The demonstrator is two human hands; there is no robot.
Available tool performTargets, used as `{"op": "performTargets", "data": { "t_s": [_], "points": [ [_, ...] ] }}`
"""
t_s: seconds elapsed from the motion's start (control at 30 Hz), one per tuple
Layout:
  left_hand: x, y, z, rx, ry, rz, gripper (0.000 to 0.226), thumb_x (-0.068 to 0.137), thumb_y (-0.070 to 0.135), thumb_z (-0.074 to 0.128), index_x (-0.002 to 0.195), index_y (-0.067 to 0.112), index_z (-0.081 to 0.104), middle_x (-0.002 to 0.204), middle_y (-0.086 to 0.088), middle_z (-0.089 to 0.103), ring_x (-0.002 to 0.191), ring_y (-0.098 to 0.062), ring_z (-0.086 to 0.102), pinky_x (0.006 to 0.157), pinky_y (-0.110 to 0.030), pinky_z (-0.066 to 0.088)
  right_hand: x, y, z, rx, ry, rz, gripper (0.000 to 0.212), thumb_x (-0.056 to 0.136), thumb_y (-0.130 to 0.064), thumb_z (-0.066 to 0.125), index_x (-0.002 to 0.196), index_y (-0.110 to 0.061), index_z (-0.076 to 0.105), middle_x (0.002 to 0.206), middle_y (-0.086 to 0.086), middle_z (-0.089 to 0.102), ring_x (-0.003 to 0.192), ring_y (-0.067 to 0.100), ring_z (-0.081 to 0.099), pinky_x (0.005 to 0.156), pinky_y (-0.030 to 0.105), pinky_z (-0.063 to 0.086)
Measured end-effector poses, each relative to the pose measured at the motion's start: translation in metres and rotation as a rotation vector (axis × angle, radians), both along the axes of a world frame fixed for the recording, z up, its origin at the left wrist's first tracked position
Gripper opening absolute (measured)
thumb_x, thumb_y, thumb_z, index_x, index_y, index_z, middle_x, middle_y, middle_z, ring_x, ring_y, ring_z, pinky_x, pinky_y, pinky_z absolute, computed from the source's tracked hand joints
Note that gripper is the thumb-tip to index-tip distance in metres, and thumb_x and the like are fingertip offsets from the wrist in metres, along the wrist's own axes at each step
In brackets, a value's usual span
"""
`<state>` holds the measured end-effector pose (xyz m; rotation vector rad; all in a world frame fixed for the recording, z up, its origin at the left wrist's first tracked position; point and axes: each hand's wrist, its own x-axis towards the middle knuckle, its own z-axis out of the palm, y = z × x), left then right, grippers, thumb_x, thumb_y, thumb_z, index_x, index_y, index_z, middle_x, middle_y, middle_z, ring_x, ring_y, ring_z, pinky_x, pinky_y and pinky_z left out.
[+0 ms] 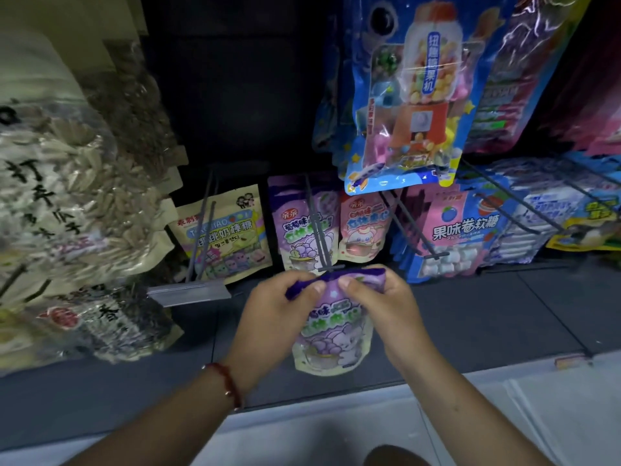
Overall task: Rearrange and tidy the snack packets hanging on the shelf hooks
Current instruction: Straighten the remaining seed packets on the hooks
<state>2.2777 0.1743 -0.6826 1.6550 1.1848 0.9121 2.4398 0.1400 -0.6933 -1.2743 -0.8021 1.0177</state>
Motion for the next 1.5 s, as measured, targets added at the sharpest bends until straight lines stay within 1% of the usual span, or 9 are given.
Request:
{"op": "performTargets", "data": {
  "t_s": [0.17, 0.33, 0.53, 0.77, 0.87, 1.0, 1.2, 1.37, 1.5],
  "points": [
    [0.009, 0.017, -0.001, 0.035, -0.081, 0.058, 0.01, 0.094, 0.021, 0.064, 0.095, 0.024, 0.073, 0.082, 0.013, 0.073, 0.079, -0.003, 0.066, 0.069, -0.015, 0.049, -0.005, 0.015, 0.002, 0.007, 0.078, -0.04, 0.009, 0.084, 0.0, 0.068, 0.09, -0.007, 0.069, 0.08, 0.006, 0.074, 0.074, 0.015, 0.07, 0.064, 0.024, 0.055],
    [0.011, 0.023, -0.006, 0.071, -0.035, 0.067, 0.014, 0.094, 0.023, 0.064, 0.085, 0.029, 0.072, 0.076, 0.008, 0.07, 0.072, -0.011, 0.064, 0.068, -0.033, 0.051, -0.006, 0.026, -0.005, -0.013, 0.071, -0.043, 0.012, 0.084, 0.001, 0.066, 0.094, -0.004, 0.07, 0.083, 0.008, 0.075, 0.076, 0.015, 0.071, 0.066, 0.023, 0.053],
    [0.01, 0.022, -0.013, 0.102, 0.018, 0.046, 0.01, 0.093, 0.024, 0.063, 0.09, 0.024, 0.073, 0.077, 0.004, 0.071, 0.074, -0.019, 0.066, 0.07, -0.043, 0.054, -0.007, 0.025, -0.016, -0.019, 0.105, -0.056, 0.017, 0.085, -0.002, 0.068, 0.101, 0.003, 0.068, 0.094, 0.019, 0.074, 0.081, 0.022, 0.071, 0.066, 0.025, 0.054],
    [0.003, 0.023, -0.015, 0.166, 0.079, 0.084, 0.009, 0.094, 0.029, 0.062, 0.092, 0.026, 0.07, 0.072, 0.007, 0.068, 0.061, -0.015, 0.061, 0.059, -0.04, 0.053, -0.013, 0.024, -0.019, -0.024, 0.057, -0.046, 0.017, 0.084, -0.009, 0.072, 0.097, 0.002, 0.068, 0.089, 0.017, 0.074, 0.08, 0.022, 0.071, 0.071, 0.031, 0.057],
    [0.003, 0.025, -0.016, 0.179, 0.1, 0.091, 0.012, 0.094, 0.031, 0.061, 0.094, 0.026, 0.071, 0.076, 0.012, 0.07, 0.072, -0.008, 0.065, 0.066, -0.037, 0.055, -0.013, 0.026, -0.018, -0.029, 0.056, -0.079, 0.009, 0.083, -0.006, 0.071, 0.092, -0.003, 0.068, 0.082, 0.009, 0.074, 0.074, 0.016, 0.071, 0.065, 0.025, 0.054],
    [0.006, 0.028, -0.014, 0.225, 0.12, 0.088, 0.012, 0.094, 0.028, 0.06, 0.095, 0.026, 0.072, 0.079, 0.016, 0.07, 0.076, -0.004, 0.065, 0.07, -0.036, 0.056, -0.01, 0.031, -0.015, -0.018, 0.075, -0.086, 0.013, 0.083, 0.0, 0.067, 0.096, -0.004, 0.068, 0.087, 0.009, 0.074, 0.078, 0.016, 0.071, 0.067, 0.026, 0.054],
    [0.003, 0.024, -0.012, 0.313, 0.122, 0.01, 0.016, 0.087, 0.035, 0.057, 0.1, 0.032, 0.066, 0.079, 0.013, 0.07, 0.073, -0.008, 0.065, 0.067, -0.038, 0.054, -0.003, 0.022, -0.012, 0.022, 0.106, -0.052, 0.011, 0.085, 0.0, 0.067, 0.096, -0.002, 0.069, 0.084, 0.008, 0.073, 0.077, 0.016, 0.07, 0.061, 0.025, 0.056],
    [0.008, 0.026, -0.012, 0.313, 0.144, 0.025, 0.01, 0.09, 0.029, 0.061, 0.089, 0.025, 0.07, 0.067, 0.006, 0.065, 0.062, -0.014, 0.06, 0.059, -0.039, 0.051, -0.004, 0.029, -0.01, 0.02, 0.069, -0.052, 0.014, 0.083, 0.002, 0.066, 0.096, -0.003, 0.07, 0.09, 0.012, 0.074, 0.081, 0.017, 0.071, 0.073, 0.025, 0.055],
    [0.008, 0.025, -0.011, 0.315, 0.157, 0.023, 0.011, 0.094, 0.026, 0.06, 0.09, 0.026, 0.07, 0.062, 0.005, 0.062, 0.053, -0.014, 0.054, 0.052, -0.036, 0.045, -0.003, 0.03, -0.01, 0.018, 0.044, -0.045, 0.015, 0.082, 0.002, 0.066, 0.095, -0.004, 0.07, 0.09, 0.011, 0.075, 0.083, 0.016, 0.07, 0.074, 0.024, 0.054]
  ]
}}
